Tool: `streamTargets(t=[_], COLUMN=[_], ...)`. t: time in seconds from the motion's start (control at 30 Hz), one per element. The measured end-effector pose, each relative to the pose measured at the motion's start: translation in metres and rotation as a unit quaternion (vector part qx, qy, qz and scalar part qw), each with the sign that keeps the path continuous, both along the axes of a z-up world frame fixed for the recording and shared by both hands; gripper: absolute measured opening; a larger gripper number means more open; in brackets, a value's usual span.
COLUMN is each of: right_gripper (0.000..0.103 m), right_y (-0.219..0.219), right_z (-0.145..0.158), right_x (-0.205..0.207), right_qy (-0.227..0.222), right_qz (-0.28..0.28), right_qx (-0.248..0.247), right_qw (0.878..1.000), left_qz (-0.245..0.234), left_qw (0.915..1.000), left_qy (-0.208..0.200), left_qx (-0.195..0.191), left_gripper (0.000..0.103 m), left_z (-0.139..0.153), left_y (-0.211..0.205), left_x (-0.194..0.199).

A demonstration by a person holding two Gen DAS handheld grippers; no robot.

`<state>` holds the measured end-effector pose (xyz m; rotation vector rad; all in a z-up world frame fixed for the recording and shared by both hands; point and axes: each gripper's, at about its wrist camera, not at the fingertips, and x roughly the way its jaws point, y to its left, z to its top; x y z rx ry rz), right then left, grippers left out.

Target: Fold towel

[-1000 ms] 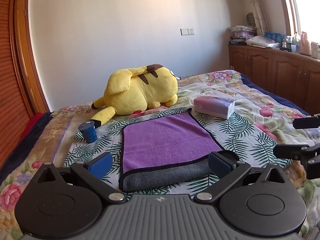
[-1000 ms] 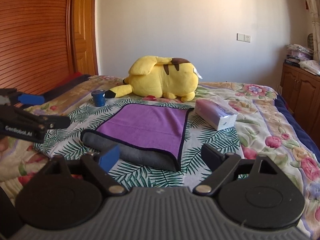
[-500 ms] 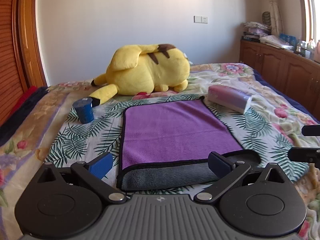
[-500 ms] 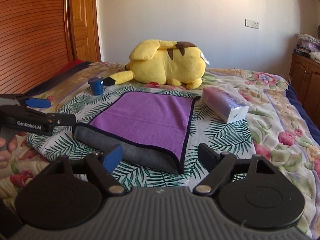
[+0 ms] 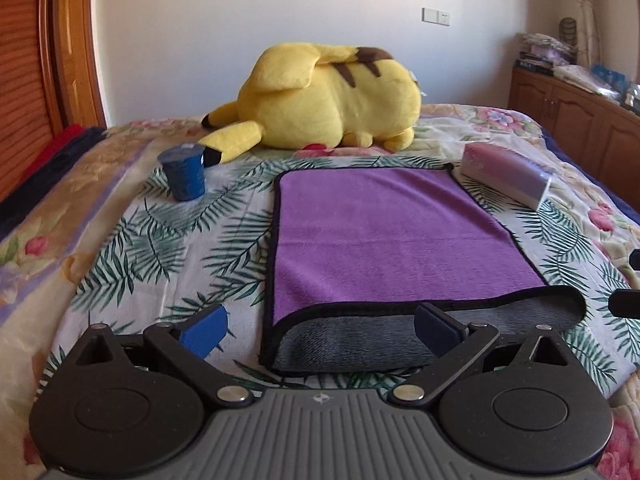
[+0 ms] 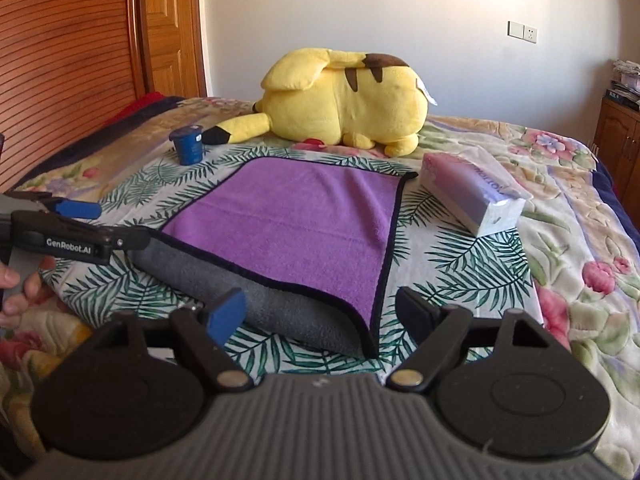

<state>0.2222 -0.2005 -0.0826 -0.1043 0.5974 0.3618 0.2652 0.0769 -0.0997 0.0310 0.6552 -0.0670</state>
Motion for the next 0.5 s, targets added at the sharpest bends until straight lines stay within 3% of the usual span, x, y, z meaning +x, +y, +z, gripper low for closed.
streamTargets(t=[0.2, 0.37, 0.5], right_gripper=[0.082, 0.081, 0.079], right_y=[0.001, 0.001, 0.001], right_z=[-0.007, -0.014, -0.02], right_x=[0.011, 0.017, 0.019], right_qy=[0.005, 0.013, 0.022], right_qz=[-0.001, -0.004, -0.005], right_qx=[0.0, -0.001, -0.005], right_qw=[1.0, 1.0, 1.0], left_qz=[0.002, -0.003, 0.001], left_qw=[0.9999, 0.9999, 0.9998], left_qy=[0.011, 0.008, 0.009], left_qx=[-0.004, -0.013, -0.018], left_gripper=[0.077, 0.044, 0.034], left_z=[-0.011, -0.016, -0.019], left_y=[0.007, 0.013, 0.018], left_x=[0.008, 0.01, 0.012])
